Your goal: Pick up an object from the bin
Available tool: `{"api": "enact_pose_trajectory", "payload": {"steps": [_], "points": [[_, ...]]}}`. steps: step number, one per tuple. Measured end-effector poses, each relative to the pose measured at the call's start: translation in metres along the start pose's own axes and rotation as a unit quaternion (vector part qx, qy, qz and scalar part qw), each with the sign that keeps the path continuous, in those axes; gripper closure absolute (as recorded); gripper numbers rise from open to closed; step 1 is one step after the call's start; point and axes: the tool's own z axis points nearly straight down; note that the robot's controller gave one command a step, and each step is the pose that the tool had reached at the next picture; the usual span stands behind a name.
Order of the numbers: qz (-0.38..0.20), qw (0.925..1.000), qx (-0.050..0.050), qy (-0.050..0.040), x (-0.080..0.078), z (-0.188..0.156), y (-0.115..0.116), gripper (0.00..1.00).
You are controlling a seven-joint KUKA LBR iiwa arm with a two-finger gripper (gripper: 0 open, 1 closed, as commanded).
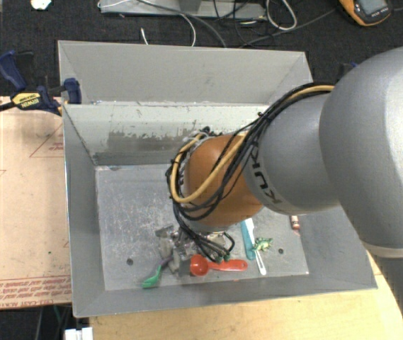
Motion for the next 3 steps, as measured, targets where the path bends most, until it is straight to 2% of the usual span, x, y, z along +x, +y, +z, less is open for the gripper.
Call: {"api": "enact_pose_trajectory", "payload": {"steps": [2, 3], "points": [[0.001, 1.0, 0.0, 0.0012, 0.001, -0.037, 0.001, 1.0], [0.001, 1.0, -0.001, 0.0036, 0.001, -0.08, 0.002, 1.0]]}}
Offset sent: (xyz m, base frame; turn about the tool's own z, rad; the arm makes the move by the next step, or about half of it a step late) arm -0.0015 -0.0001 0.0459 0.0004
